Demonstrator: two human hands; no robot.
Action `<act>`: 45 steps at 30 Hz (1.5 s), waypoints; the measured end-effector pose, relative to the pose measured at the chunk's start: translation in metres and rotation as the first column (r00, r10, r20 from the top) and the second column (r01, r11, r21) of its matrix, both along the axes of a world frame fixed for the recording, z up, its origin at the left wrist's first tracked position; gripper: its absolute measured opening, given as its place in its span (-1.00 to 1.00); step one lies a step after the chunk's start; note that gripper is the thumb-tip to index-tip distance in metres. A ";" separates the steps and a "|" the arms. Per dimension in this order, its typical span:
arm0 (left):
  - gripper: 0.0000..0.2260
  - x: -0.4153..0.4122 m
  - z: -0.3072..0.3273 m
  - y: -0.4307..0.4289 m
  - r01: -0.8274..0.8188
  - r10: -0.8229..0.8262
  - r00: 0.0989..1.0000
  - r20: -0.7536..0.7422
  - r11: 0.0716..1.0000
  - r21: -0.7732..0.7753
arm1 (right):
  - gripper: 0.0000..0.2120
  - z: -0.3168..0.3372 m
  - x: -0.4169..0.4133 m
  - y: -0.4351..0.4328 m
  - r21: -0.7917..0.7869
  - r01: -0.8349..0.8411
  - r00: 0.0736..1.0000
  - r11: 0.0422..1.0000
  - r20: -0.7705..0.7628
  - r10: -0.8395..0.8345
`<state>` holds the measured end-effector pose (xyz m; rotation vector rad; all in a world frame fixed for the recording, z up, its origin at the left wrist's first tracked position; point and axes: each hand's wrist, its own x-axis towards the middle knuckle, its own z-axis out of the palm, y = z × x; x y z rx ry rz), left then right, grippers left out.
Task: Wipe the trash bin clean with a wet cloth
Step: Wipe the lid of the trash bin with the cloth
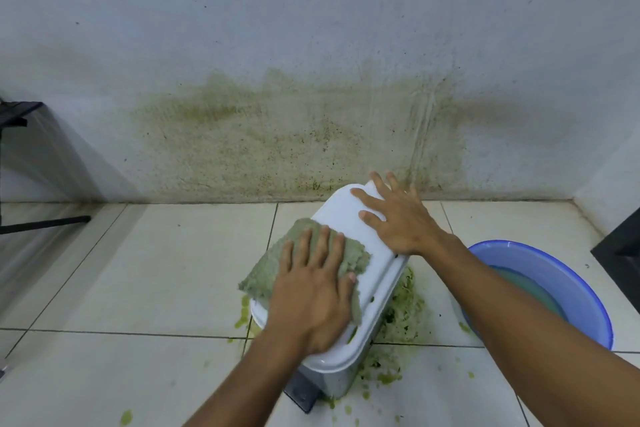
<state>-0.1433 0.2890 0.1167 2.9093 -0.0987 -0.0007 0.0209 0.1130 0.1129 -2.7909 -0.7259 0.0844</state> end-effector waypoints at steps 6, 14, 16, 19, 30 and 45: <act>-0.37 0.010 0.001 0.019 0.068 -0.068 0.998 0.009 0.998 0.007 | -0.54 0.004 -0.007 0.005 0.065 0.147 0.989 0.987 -0.044 -0.144; -0.45 0.068 0.011 0.064 0.066 -0.062 0.993 -0.102 0.997 0.043 | -0.32 0.007 -0.039 -0.005 -0.176 0.361 0.932 0.916 0.098 -0.348; -0.44 0.053 0.007 0.053 0.046 -0.044 0.997 -0.067 0.999 0.025 | -0.41 0.008 -0.029 -0.013 -0.124 0.134 0.990 0.983 0.056 -0.128; -0.39 0.018 -0.002 0.031 0.020 -0.020 1.000 0.012 1.000 0.007 | -0.52 0.004 -0.023 -0.013 -0.039 0.022 0.999 0.999 -0.026 -0.023; -0.46 0.057 0.001 0.061 -0.130 0.131 0.991 0.041 0.991 -0.020 | -0.39 0.003 -0.073 0.018 -0.166 0.377 0.925 0.911 0.026 -0.378; -0.45 0.054 -0.015 0.057 -0.137 0.156 0.977 0.147 0.981 -0.134 | -0.32 0.006 -0.080 0.022 -0.151 0.234 0.971 0.961 -0.008 -0.238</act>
